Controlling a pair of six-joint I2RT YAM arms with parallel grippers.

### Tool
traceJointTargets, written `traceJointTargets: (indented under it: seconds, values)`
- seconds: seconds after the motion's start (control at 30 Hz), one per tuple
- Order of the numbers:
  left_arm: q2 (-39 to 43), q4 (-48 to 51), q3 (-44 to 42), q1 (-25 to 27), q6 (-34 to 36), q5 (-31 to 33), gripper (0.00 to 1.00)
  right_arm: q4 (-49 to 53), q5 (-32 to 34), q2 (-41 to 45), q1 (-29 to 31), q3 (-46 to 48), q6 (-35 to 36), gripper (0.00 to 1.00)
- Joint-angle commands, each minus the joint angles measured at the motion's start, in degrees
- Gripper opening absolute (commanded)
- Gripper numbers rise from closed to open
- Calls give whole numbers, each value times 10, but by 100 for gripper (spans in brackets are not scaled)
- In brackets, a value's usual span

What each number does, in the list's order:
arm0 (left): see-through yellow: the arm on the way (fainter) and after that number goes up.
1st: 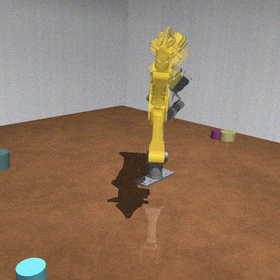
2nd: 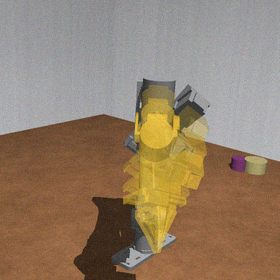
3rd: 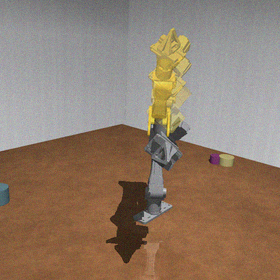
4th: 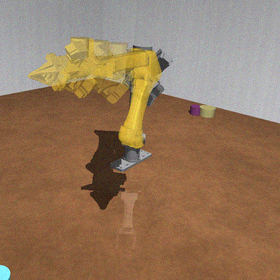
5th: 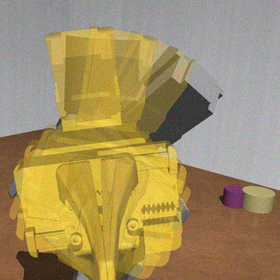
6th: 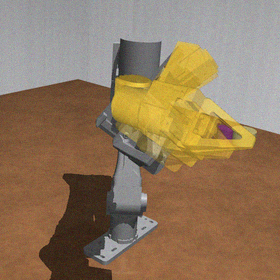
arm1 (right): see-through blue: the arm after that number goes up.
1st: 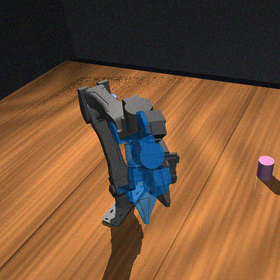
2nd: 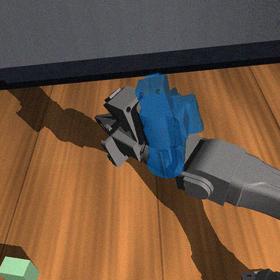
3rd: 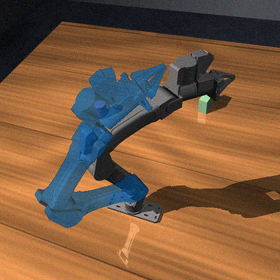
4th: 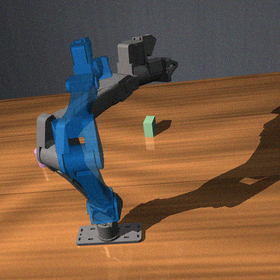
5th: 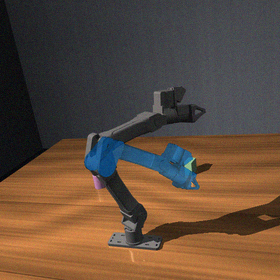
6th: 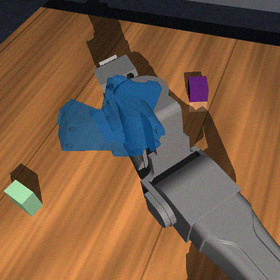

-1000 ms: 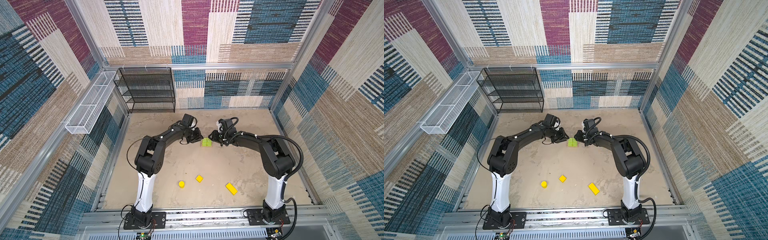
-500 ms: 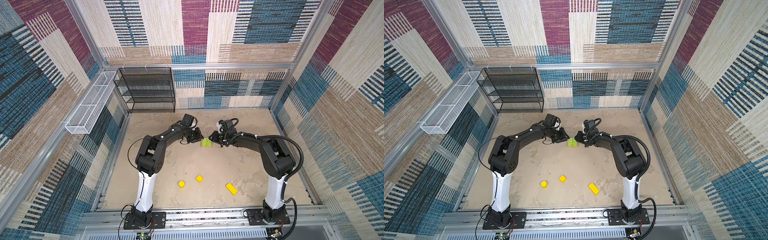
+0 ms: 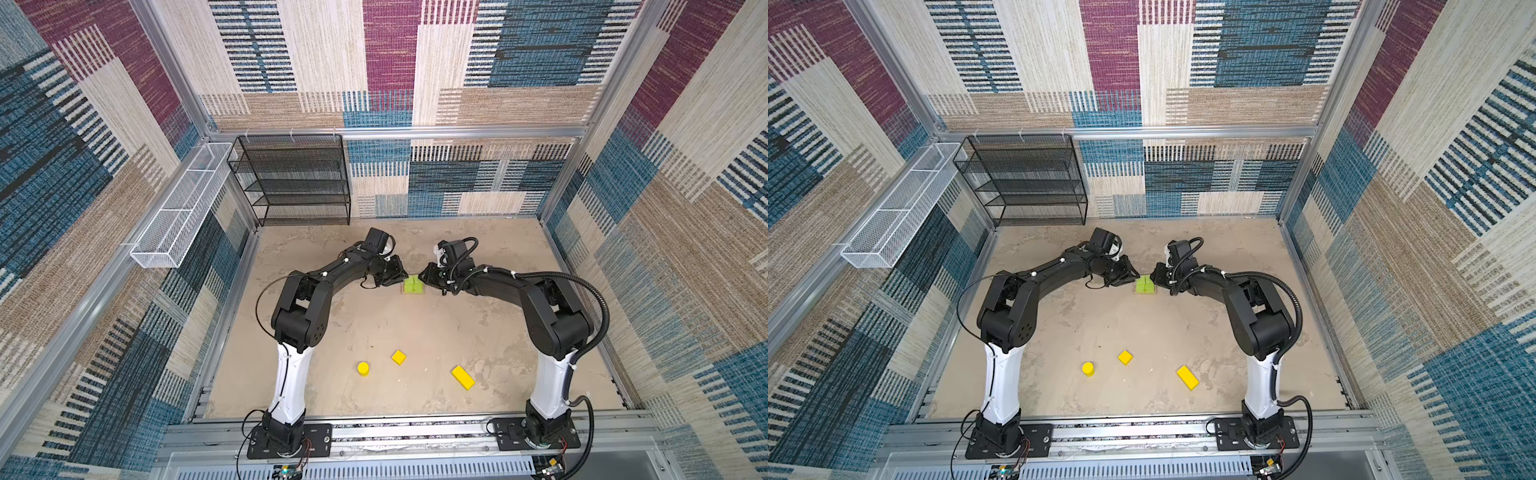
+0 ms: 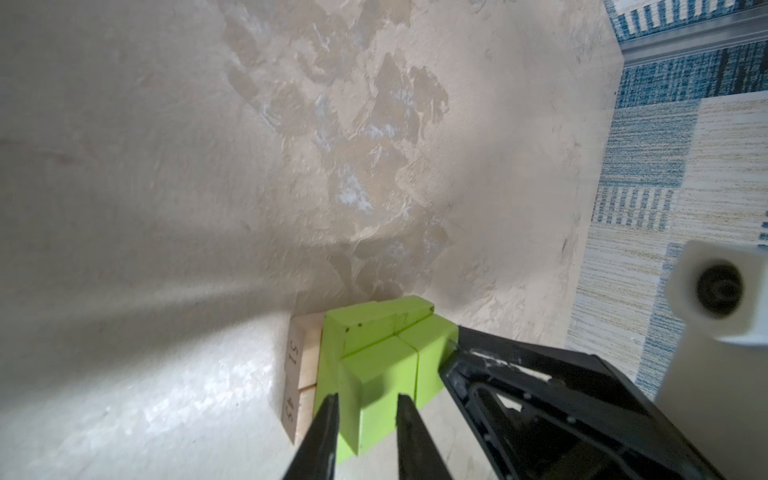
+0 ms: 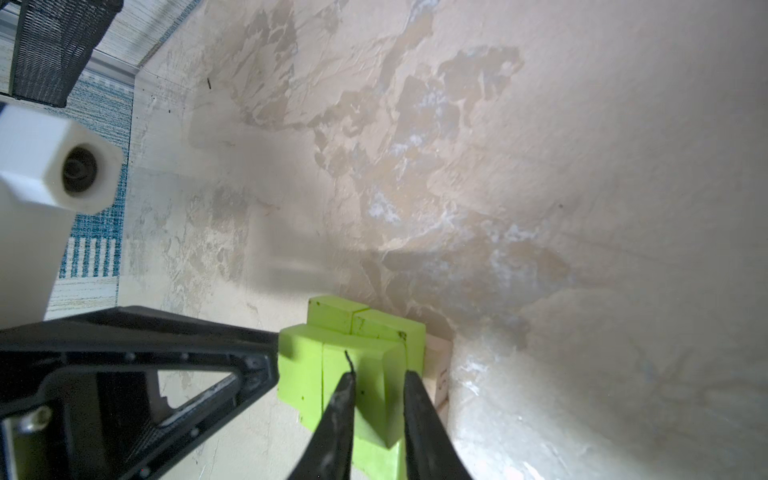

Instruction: Build the wood block tower

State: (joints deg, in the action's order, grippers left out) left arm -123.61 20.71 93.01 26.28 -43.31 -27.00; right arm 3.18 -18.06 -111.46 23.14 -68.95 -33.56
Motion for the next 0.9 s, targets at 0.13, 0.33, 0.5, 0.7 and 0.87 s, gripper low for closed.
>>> traceJointTargets:
  seconds: [0.13,0.33,0.5,0.7,0.87]
  values:
    - [5,-6,3,-1,7,-2,29,-17,-6,8,1,4,-5,22]
    - [3,-7,2,0,7,-2,29,-19,-6,12,2,10,-6,21]
    - [5,-7,2,0,7,-2,29,-20,-7,12,2,15,-8,19]
    - [5,-7,2,1,6,-2,29,-21,-6,17,3,18,-8,18]
    - [5,-7,2,1,6,-2,29,-20,-5,18,4,19,-9,17]
